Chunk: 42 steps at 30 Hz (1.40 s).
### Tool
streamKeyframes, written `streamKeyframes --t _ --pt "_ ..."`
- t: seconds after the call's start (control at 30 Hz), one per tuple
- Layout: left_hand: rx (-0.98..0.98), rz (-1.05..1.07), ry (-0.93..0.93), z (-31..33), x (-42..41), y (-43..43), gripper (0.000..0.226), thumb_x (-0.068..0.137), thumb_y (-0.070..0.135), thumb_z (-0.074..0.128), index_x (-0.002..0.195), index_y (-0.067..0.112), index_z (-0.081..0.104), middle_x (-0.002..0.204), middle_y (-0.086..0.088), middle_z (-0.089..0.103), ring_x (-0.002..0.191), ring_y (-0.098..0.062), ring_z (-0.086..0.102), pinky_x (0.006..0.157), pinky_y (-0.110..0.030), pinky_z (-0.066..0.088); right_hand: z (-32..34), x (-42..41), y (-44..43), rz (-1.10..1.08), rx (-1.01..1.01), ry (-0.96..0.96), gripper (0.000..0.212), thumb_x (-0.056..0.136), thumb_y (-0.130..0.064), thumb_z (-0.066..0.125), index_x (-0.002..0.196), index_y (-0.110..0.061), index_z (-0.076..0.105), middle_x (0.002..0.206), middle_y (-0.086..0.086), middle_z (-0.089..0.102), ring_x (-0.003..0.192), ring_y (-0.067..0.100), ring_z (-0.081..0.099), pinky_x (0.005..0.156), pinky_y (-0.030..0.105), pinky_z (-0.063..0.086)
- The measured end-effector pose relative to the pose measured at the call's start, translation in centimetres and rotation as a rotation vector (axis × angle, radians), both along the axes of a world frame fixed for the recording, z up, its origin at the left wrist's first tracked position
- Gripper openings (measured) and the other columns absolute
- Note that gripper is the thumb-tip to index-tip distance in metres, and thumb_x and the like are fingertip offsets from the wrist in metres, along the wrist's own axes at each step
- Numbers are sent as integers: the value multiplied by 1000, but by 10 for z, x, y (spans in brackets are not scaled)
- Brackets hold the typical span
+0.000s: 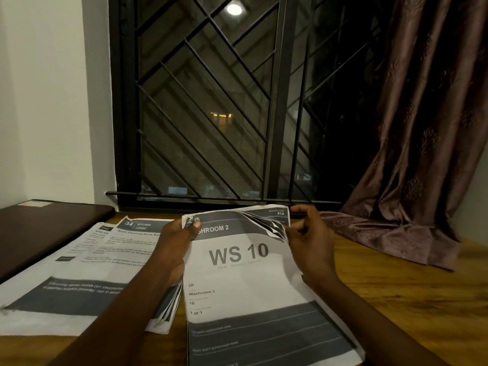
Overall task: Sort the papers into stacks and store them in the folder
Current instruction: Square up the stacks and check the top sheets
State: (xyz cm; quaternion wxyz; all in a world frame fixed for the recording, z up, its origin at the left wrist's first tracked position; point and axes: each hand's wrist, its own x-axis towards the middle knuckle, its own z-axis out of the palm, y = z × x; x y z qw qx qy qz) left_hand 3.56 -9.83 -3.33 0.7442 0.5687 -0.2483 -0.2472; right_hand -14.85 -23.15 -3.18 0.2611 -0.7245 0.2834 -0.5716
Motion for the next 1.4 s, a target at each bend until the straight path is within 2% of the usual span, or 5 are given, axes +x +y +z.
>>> streamKeyframes --t 0.37,0.63,0.73,1.1,1.4 --pt "-1 8 21 0 2 2 11 97 21 59 95 10 60 94 -18 73 88 -40 70 89 -60 51 5 -4 1 18 -138 70 22 76 0 72 72 -20 63 122 -15 54 116 -2 46 96 17 39" --pt "-15 50 25 -1 3 1 10 96 17 59 93 11 66 90 -21 70 81 -36 68 83 -52 54 1 3 22 510 301 64 13 93 -4 55 99 -15 58 82 11 71 63 30 68 51 34 51" --pt "-20 26 38 -1 2 2 13 97 16 58 102 6 65 96 -23 72 90 -41 69 88 -60 52 -2 10 18 358 306 55 54 83 -15 72 120 -33 37 87 5 67 48 20 62 41 27 48" --pt "-19 -5 31 2 -2 5 11 97 15 58 101 6 63 100 -23 72 91 -41 69 86 -61 52 1 3 4 -25 21 97 9 85 -21 69 85 -20 60 83 -7 56 74 7 51 57 11 34" --pt "2 -4 8 1 -1 2 10 98 15 56 97 7 61 100 -23 71 89 -39 69 81 -49 55 5 1 5 -26 64 4 28 81 -4 70 101 -21 61 73 -10 64 70 4 62 63 19 50"
